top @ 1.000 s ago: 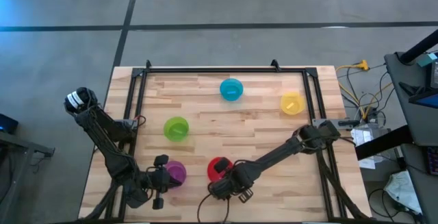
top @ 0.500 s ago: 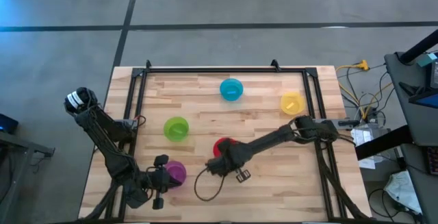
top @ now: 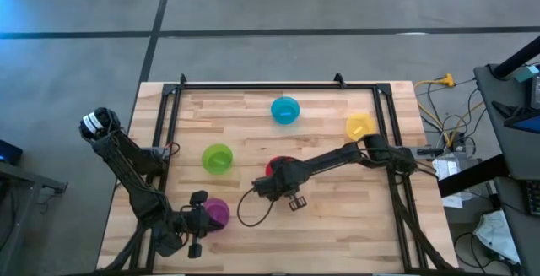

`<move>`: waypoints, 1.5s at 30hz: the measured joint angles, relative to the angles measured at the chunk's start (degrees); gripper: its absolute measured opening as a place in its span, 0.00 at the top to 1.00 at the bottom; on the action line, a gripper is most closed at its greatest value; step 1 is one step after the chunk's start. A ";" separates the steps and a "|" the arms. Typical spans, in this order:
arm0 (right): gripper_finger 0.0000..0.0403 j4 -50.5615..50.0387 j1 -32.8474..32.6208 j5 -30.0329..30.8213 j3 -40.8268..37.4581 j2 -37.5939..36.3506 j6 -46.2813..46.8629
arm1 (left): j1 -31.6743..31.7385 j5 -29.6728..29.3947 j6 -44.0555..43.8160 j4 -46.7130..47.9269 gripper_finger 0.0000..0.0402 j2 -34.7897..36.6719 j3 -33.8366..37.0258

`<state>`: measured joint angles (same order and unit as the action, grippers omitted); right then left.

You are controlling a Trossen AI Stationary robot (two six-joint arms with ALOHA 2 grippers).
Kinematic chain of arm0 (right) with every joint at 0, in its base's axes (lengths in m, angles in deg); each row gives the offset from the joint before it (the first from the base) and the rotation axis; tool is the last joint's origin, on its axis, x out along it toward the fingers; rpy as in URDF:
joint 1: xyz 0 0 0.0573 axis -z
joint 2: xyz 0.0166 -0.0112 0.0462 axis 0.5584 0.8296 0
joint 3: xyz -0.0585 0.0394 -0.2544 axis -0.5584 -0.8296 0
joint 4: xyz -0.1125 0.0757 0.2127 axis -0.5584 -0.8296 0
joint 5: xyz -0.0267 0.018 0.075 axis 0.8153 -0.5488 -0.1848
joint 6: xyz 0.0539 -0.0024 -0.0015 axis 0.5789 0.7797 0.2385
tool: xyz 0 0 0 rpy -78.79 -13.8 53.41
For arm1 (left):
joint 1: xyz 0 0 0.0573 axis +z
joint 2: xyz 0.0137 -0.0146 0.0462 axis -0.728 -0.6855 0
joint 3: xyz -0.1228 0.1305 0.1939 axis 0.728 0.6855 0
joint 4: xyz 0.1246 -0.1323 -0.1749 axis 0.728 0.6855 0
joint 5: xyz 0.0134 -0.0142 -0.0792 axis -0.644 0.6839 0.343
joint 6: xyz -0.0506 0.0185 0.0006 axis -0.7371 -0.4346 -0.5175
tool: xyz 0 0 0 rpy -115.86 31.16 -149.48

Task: Nest bowls inside each other
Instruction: Move the stacked bowls to the center of the table, then stack the yellow bowl on top of the pink bowl

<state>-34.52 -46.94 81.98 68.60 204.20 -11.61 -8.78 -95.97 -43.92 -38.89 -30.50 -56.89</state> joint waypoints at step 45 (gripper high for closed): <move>0.80 28.15 -31.53 53.34 -60.18 -60.84 65.11 | 1.09 -4.43 1.69 -2.59 1.00 -0.04 0.35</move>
<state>-6.37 -78.47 135.32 8.43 143.36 53.50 -7.69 -100.40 -42.23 -41.47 -30.55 -56.54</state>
